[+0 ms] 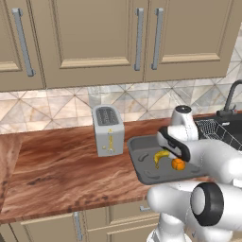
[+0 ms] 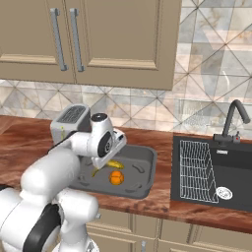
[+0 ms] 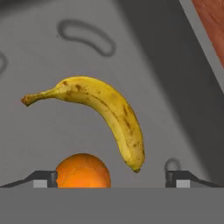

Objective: Pick the banana and orange from the fridge and place them inside the tupperware on the counter.

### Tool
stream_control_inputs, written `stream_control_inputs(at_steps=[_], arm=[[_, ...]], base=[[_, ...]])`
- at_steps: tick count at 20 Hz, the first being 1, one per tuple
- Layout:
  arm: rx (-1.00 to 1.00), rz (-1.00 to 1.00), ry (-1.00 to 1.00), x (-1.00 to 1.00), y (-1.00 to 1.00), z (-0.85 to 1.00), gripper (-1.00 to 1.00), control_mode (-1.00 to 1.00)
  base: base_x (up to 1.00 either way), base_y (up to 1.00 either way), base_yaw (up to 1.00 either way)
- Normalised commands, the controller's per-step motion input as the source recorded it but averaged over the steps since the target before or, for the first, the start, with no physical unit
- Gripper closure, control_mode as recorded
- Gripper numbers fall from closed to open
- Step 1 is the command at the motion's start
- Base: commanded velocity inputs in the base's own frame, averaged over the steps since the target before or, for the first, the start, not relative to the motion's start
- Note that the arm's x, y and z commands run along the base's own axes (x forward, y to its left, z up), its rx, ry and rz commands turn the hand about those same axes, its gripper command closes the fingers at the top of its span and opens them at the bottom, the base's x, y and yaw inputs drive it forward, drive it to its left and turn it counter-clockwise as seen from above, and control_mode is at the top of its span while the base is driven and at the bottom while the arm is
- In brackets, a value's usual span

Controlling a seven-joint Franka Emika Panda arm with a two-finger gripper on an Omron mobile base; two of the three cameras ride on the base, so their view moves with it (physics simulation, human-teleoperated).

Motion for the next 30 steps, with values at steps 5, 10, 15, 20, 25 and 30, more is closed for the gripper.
stream_control_inputs(at_steps=[5,10,15,20,25,30], arm=[[0.0,0.0,-0.04,-0.35,0.0,0.46,-1.0,-1.0],[0.0,0.0,0.0,-0.32,0.0,0.49,-1.0,-1.0],[0.0,0.0,0.0,-0.26,0.0,0.48,-1.0,-1.0],[0.0,0.0,0.0,-0.28,0.0,0.38,-1.0,-1.0],[0.0,0.0,0.0,-0.32,0.0,0.24,-1.0,-1.0],[0.0,-0.04,0.0,-0.35,0.04,0.2,-1.0,-1.0]], base=[[0.0,0.0,0.0],[0.0,0.0,0.0],[0.0,0.0,0.0],[0.0,0.0,0.0],[0.0,0.0,0.0],[0.0,0.0,0.0]])
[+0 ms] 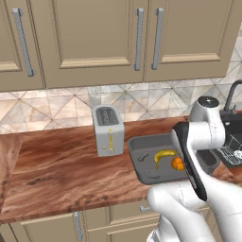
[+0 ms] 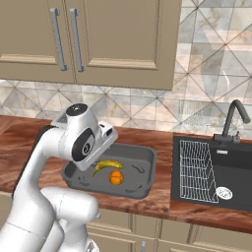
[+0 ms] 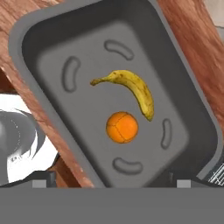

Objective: Pick the banana and orange from the fridge and place them inside the tupperware on the counter.

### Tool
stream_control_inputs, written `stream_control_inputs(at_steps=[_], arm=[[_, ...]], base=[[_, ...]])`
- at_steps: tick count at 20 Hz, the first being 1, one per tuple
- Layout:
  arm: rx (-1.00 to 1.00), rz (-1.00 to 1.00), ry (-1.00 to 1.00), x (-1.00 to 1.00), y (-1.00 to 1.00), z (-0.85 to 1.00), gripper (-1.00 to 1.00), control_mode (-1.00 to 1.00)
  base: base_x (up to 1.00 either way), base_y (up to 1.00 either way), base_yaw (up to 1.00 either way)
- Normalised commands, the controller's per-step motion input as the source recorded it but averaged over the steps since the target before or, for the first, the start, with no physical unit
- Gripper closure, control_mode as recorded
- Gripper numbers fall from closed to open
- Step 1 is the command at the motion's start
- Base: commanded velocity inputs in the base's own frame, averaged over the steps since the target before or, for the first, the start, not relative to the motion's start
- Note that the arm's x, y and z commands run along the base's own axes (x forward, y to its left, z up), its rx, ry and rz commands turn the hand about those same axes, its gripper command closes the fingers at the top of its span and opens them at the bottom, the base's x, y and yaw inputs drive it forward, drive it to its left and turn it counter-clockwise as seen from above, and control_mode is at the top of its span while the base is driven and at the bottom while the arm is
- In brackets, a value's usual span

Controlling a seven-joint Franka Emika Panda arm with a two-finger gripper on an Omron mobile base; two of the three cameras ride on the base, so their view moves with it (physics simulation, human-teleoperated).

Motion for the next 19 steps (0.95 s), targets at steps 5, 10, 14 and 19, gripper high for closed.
stream_control_inputs(at_steps=[5,10,14,19], arm=[[0.0,-0.07,0.0,-0.34,0.13,0.18,-1.0,-1.0],[0.0,-0.11,0.0,-0.28,0.23,0.18,-1.0,-1.0],[0.0,-0.11,0.0,-0.27,0.25,0.23,-1.0,-1.0],[0.0,-0.11,0.0,-0.27,0.25,0.29,-1.0,-1.0]], base=[[0.0,0.0,0.0],[0.0,0.0,0.0],[0.0,0.0,0.0],[0.0,0.0,0.0]])
